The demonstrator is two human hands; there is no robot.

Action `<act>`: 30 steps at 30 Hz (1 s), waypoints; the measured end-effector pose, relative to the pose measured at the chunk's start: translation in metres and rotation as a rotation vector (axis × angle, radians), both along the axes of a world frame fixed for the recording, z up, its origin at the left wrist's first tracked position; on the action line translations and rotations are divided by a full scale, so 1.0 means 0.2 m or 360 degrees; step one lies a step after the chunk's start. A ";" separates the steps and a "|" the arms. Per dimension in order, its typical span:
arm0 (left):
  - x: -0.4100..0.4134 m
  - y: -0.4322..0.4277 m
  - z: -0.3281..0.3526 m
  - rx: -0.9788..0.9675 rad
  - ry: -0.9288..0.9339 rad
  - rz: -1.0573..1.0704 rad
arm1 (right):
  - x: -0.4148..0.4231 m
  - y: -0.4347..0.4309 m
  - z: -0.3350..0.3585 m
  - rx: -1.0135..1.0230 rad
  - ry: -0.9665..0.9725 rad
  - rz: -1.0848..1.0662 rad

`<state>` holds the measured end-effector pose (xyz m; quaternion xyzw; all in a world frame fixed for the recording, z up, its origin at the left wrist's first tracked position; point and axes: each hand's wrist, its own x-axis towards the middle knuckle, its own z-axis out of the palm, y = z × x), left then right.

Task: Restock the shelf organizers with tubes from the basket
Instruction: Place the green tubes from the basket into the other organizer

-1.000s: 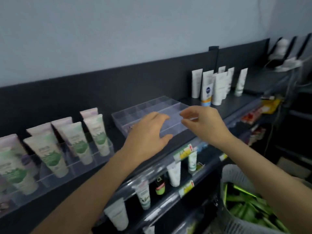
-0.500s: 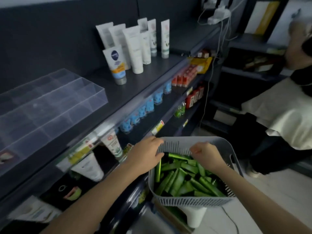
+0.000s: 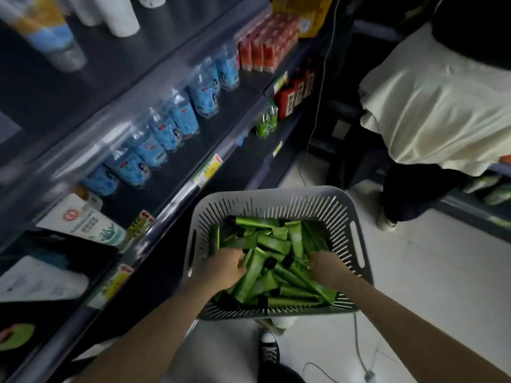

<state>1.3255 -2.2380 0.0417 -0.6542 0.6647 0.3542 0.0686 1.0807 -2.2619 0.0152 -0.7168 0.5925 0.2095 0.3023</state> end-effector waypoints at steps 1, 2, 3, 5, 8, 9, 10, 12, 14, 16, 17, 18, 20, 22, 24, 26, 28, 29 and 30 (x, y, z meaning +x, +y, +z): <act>-0.02 0.00 -0.03 0.0027 0.0010 0.0008 | 0.01 0.00 -0.03 0.0033 0.0034 0.0052; -0.04 -0.01 -0.06 0.0047 0.0021 0.0028 | 0.01 0.01 -0.06 0.0056 0.0048 0.0068; -0.06 -0.03 -0.08 0.0048 0.0029 0.0049 | 0.02 0.01 -0.09 0.0072 0.0061 0.0059; -0.10 -0.05 -0.13 0.0057 0.0023 0.0072 | 0.02 0.01 -0.12 0.0088 0.0087 0.0032; -0.14 -0.06 -0.20 0.0144 -0.0025 0.0073 | -0.01 0.04 -0.16 0.0180 0.0166 0.0023; -0.15 -0.06 -0.21 0.0162 -0.0071 0.0068 | -0.02 0.04 -0.17 0.0231 0.0195 0.0037; -0.16 -0.06 -0.23 0.0175 -0.0114 0.0059 | -0.02 0.04 -0.17 0.0272 0.0217 0.0060; -0.19 -0.05 -0.25 0.0196 -0.0136 0.0060 | -0.04 0.02 -0.17 0.0312 0.0235 0.0093; -0.21 -0.04 -0.28 0.0190 -0.0104 0.0104 | -0.04 -0.01 -0.16 0.0299 0.0192 0.0073; -0.21 -0.03 -0.30 0.0150 -0.0106 0.0112 | -0.04 -0.04 -0.14 0.0273 0.0154 0.0097; -0.21 -0.03 -0.31 0.0135 -0.0099 0.0120 | -0.04 -0.05 -0.12 0.0277 0.0141 0.0119; -0.20 -0.03 -0.31 0.0127 -0.0076 0.0135 | -0.04 -0.06 -0.10 0.0258 0.0116 0.0123; -0.19 -0.04 -0.27 0.0129 0.0027 0.0182 | -0.03 -0.09 -0.05 0.0139 0.0036 0.0090; -0.16 -0.06 -0.19 0.0143 0.0172 0.0272 | -0.03 -0.12 0.02 -0.0009 -0.0109 -0.0079; -0.10 -0.10 -0.12 0.0130 0.0294 0.0385 | -0.01 -0.16 0.13 -0.0141 -0.0283 -0.0242; -0.05 -0.14 -0.04 0.0077 0.0373 0.0496 | 0.01 -0.21 0.23 -0.0231 -0.0425 -0.0264; -0.01 -0.17 0.06 0.0021 0.0400 0.0538 | 0.05 -0.25 0.33 -0.0307 -0.0554 -0.0229; 0.01 -0.19 0.12 -0.0013 0.0421 0.0549 | 0.08 -0.27 0.39 -0.0344 -0.0614 -0.0198; 0.03 -0.20 0.18 -0.0056 0.0455 0.0570 | 0.11 -0.29 0.44 -0.0369 -0.0682 -0.0189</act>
